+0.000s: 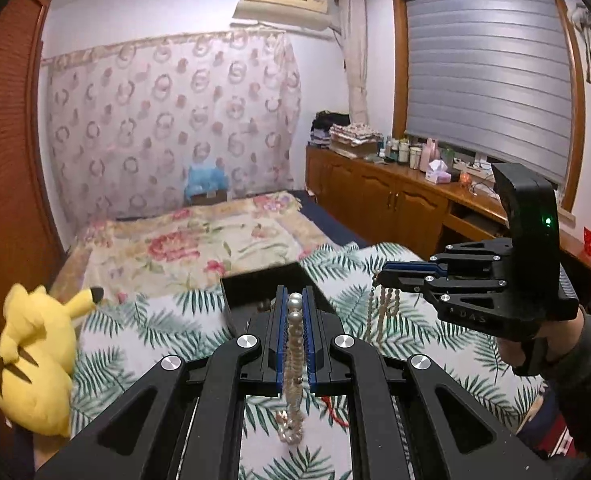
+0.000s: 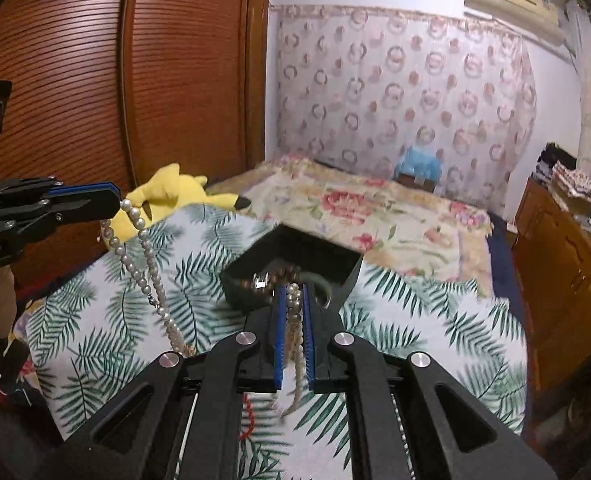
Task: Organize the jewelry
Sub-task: 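Lower both pearl necklaces into the black box and open both grippers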
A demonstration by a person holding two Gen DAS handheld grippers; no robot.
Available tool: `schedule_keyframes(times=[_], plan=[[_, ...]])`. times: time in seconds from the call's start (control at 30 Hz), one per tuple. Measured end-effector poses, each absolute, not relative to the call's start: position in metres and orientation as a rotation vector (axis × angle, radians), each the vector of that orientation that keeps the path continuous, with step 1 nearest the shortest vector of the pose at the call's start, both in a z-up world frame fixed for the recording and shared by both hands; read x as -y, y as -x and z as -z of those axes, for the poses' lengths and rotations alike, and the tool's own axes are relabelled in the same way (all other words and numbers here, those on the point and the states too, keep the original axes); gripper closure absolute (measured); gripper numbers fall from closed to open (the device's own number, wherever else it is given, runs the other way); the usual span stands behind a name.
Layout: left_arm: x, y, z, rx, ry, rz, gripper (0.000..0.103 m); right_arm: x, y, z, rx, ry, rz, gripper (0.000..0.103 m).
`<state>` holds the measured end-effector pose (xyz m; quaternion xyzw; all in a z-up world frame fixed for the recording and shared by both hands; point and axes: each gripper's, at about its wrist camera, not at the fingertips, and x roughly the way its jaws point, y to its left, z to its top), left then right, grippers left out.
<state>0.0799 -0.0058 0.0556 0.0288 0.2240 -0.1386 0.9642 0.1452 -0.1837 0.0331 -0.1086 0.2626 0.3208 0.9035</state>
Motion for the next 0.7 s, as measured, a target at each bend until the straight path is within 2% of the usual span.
schedule_keyframes(times=[0.4, 0.7], plan=[[-0.003, -0.103, -0.097, -0.393, -0.053, 0.262, 0.096, 0.175, -0.174, -0.083, -0.481, 0.230, -0.665, 0.094], [0.000, -0.126, -0.122, -0.364, -0.095, 0.215, 0.096, 0.172, -0.201, -0.097, -0.481, 0.178, -0.674, 0.094]])
